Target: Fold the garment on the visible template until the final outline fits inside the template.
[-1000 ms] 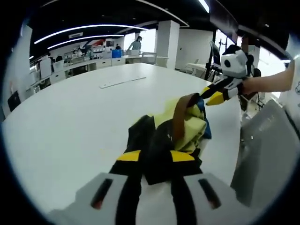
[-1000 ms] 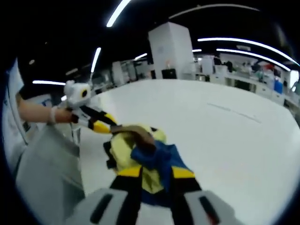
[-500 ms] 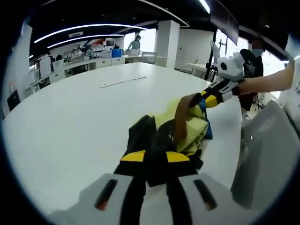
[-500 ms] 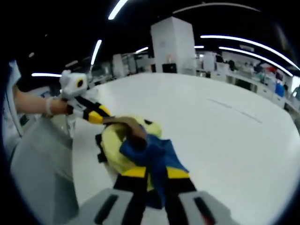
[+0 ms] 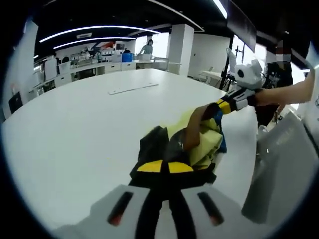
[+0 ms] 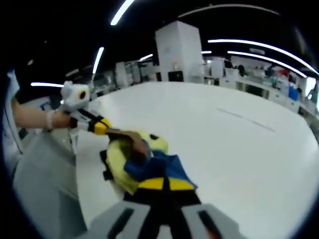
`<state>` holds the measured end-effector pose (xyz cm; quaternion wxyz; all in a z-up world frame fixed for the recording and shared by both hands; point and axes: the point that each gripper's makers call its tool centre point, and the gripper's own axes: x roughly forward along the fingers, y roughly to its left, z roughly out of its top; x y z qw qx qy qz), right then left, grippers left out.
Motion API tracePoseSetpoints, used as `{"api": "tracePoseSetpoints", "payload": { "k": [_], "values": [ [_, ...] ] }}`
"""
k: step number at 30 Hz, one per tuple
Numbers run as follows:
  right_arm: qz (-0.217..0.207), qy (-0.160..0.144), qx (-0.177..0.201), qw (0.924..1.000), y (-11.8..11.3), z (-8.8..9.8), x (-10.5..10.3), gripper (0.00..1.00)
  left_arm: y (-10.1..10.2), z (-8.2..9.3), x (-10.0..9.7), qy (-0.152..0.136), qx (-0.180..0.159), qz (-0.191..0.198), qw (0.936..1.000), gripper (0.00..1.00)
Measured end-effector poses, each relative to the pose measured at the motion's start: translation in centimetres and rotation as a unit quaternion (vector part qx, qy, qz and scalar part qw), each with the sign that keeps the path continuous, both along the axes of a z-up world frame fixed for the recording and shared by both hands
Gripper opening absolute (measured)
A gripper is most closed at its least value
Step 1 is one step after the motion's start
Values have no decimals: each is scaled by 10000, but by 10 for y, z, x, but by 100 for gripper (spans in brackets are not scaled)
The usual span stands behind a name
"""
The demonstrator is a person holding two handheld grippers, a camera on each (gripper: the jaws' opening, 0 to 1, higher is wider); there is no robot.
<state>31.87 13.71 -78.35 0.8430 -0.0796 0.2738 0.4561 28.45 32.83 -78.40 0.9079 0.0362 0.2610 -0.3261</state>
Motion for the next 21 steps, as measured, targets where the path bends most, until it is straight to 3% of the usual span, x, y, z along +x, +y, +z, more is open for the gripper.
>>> {"api": "tracePoseSetpoints", "payload": {
  "k": [13,21],
  "values": [
    [-364,-8,314,9988,-29,31,1,0,1,42,4,-180,-402,207,9988,0],
    [-484,300,108,9983,-38,-1,-7,0,0,29,6,-26,-401,237,9989,0]
  ]
}}
